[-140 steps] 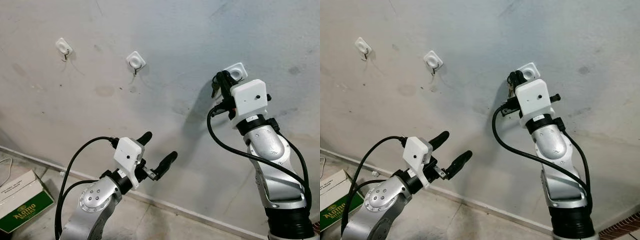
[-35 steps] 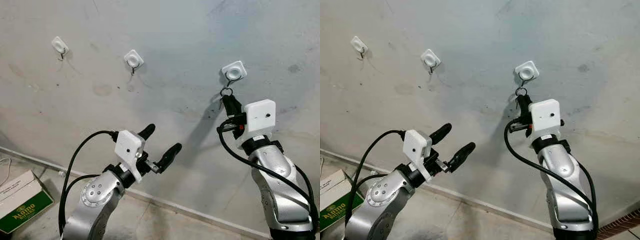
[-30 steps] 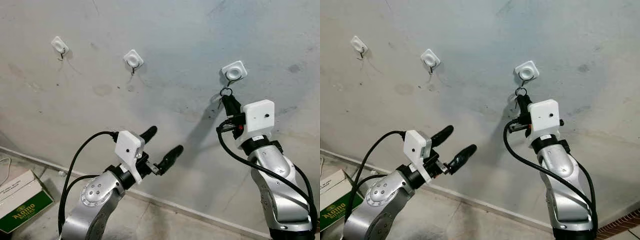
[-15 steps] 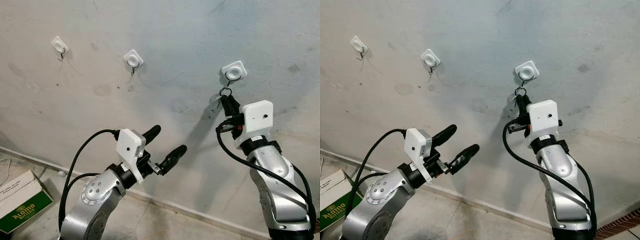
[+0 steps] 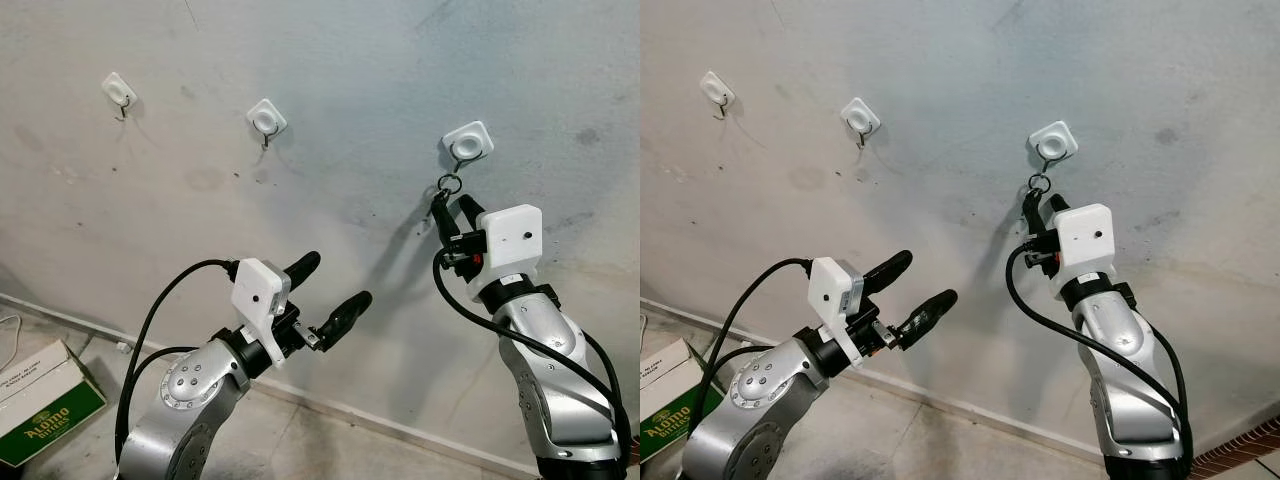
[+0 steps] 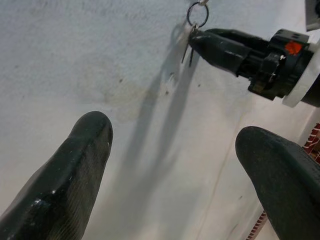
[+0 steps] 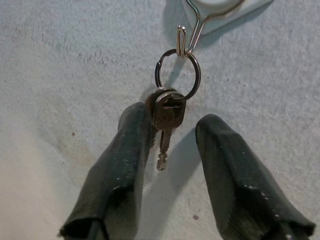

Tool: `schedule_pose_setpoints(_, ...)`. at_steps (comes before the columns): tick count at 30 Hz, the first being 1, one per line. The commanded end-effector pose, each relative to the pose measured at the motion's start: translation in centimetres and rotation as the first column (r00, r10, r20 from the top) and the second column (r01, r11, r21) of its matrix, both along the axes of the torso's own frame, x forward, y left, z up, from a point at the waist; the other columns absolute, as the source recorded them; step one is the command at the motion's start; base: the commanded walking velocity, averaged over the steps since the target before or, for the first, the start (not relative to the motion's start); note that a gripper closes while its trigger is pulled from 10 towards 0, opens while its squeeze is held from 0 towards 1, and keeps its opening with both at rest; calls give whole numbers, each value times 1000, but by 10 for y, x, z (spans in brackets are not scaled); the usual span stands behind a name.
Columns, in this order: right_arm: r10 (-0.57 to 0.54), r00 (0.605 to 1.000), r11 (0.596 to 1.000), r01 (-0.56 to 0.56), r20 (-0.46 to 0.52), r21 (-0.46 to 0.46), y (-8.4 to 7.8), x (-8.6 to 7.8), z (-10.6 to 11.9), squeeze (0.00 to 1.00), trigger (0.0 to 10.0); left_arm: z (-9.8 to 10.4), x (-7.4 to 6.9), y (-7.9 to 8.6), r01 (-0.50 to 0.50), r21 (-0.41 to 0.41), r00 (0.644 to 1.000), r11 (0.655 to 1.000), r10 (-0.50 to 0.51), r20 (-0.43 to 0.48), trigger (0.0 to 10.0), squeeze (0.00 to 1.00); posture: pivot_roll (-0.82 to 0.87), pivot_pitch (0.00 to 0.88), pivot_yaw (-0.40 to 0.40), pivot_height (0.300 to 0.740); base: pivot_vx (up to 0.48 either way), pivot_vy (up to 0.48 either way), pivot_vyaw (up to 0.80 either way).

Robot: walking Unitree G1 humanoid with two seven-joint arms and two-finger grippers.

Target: Hang keys on a hook

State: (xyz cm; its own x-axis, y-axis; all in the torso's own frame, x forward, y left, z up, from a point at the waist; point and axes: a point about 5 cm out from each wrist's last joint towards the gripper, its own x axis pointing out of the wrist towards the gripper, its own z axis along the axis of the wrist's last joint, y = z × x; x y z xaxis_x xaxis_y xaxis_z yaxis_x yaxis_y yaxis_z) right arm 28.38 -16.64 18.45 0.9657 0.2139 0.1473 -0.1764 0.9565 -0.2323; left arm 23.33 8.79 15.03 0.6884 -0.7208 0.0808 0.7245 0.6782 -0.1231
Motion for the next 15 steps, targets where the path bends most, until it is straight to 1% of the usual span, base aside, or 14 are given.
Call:
schedule_pose_setpoints(1,-9,1000,1000,9,12,-5,-2,-3,0,1000,10000,0,-1,5,-35,6,999,999,35,0,10000,0,-43,58,33,740,0,0,0)
schedule_pose_setpoints(7,26,1000,1000,-26,2,2,9,-11,-6,1000,10000,-4,-3,17,-112,8,994,994,112,-19,10000,0,-40,57,35,740,0,0,0)
schedule_pose_setpoints(9,26,1000,1000,-26,2,2,9,-11,-6,1000,10000,-4,-3,17,-112,8,994,994,112,-19,10000,0,-40,57,35,740,0,0,0)
schedule_pose_setpoints(11,34,999,999,-34,-20,9,9,-18,-12,1000,10000,-8,-4,24,-163,45,986,986,164,-27,10000,0,-34,54,34,740,0,0,0)
schedule_pose_setpoints(15,20,999,999,-19,-42,27,6,-25,-15,1000,10000,-11,-5,31,-222,58,974,973,225,-36,10000,0,-34,54,34,740,0,0,0)
